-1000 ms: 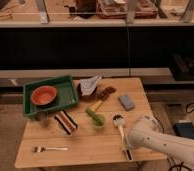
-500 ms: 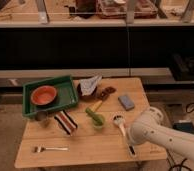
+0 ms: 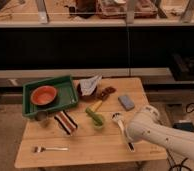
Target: Wipe red bowl with brush
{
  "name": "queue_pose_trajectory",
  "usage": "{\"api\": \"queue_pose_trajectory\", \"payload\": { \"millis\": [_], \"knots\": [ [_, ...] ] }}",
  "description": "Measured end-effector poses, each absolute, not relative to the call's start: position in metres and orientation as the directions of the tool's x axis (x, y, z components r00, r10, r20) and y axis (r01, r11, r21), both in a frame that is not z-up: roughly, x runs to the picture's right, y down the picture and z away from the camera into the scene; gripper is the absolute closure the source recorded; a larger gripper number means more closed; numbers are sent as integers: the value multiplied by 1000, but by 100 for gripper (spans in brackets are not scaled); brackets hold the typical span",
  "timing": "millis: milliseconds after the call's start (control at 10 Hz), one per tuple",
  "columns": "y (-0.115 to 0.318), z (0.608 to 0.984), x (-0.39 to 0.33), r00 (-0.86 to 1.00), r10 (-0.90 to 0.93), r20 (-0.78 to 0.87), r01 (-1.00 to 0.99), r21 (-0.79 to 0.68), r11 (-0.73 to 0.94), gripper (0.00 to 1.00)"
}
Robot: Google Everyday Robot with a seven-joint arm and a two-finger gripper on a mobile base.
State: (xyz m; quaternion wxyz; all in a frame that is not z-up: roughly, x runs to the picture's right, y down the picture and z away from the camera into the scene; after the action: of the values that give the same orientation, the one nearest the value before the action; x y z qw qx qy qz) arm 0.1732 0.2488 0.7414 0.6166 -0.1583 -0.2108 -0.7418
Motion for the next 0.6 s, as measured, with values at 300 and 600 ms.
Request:
{"api": "queue_pose_trajectory", "payload": {
  "millis": [300, 600],
  "knots": [
    [241, 745, 174, -169, -860, 481, 985, 110, -132, 100],
    [225, 742, 192, -130, -872, 471, 989, 120, -83, 100]
  ]
}}
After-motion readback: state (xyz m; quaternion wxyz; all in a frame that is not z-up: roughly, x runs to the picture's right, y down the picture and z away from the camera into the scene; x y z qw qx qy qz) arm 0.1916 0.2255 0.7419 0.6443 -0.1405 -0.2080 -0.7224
